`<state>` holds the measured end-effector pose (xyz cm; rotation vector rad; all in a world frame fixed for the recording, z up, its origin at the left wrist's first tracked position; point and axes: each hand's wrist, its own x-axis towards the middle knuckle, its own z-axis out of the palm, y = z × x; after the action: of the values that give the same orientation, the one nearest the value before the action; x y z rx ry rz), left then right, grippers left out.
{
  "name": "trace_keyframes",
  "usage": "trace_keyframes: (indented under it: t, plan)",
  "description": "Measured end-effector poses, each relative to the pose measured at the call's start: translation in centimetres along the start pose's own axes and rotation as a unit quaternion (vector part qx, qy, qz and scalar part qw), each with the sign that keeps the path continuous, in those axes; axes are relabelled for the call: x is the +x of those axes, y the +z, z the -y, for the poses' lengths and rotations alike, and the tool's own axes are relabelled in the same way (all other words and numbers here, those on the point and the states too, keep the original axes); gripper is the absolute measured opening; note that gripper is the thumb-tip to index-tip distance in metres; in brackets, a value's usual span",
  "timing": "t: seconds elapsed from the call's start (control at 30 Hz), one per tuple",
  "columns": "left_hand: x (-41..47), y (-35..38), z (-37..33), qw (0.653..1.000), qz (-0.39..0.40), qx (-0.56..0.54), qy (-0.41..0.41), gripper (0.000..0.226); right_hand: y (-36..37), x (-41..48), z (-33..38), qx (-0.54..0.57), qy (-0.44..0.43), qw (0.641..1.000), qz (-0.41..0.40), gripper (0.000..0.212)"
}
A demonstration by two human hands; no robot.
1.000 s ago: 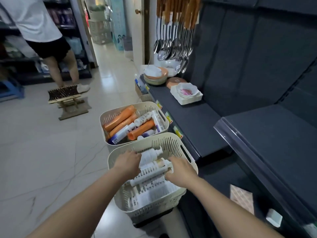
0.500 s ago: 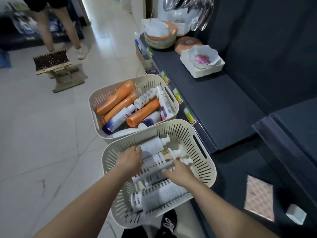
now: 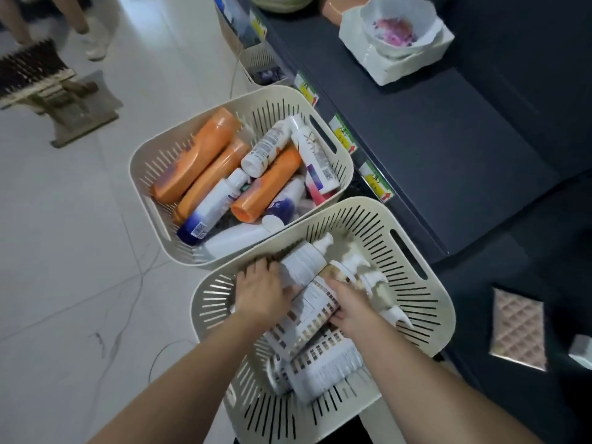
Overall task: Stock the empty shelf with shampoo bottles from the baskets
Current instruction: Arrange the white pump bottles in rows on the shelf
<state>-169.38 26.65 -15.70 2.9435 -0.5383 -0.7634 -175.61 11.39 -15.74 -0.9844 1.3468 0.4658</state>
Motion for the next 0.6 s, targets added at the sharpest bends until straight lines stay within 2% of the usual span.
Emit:
trace_keyframes:
  t: [0.13, 0.2, 0.3, 0.37, 0.43, 0.5, 0.57, 0.6]
  plan:
    - [-0.5, 0.7, 1.0, 0.988, 0.044, -0.146, 0.002, 0.042, 0.5, 1.1, -0.2, -0.016, 0.003, 1.000, -0.020, 0.053]
    - [0.3, 0.3, 1.5, 0.987, 0.046, -0.154, -0.017, 0.040, 0.7, 1.2, 0.0, -0.003, 0.006, 1.000, -0.008, 0.049]
    - [1.4, -0.5, 2.0, 0.983, 0.101, -0.148, -0.036, 0.055, 0.7, 1.5, 0.2, 0.023, 0.008, 1.000, -0.013, 0.038]
    - [1.6, -0.8, 1.8, 0.967, 0.123, -0.215, -0.054, 0.063, 0.4, 1.5, 0.1, 0.040, 0.009, 0.999, -0.019, 0.033]
    - [1.6, -1.1, 1.4, 0.937, 0.119, -0.320, -0.073, 0.055, 0.2, 1.3, 0.0, 0.059, 0.002, 0.998, -0.025, 0.033]
    - [1.7, -1.5, 1.5, 0.904, 0.116, -0.403, -0.081, 0.034, -0.1, 1.2, 0.2, 0.080, -0.009, 0.996, -0.025, 0.036]
    - [1.6, -2.1, 1.9, 0.851, 0.163, -0.489, -0.104, 0.025, -0.4, 1.1, 0.1, 0.097, -0.018, 0.995, -0.020, 0.043]
    - [1.6, -2.5, 2.2, 0.810, 0.208, -0.534, -0.124, 0.032, -0.5, 1.1, 0.0, 0.101, -0.021, 0.995, -0.015, 0.047]
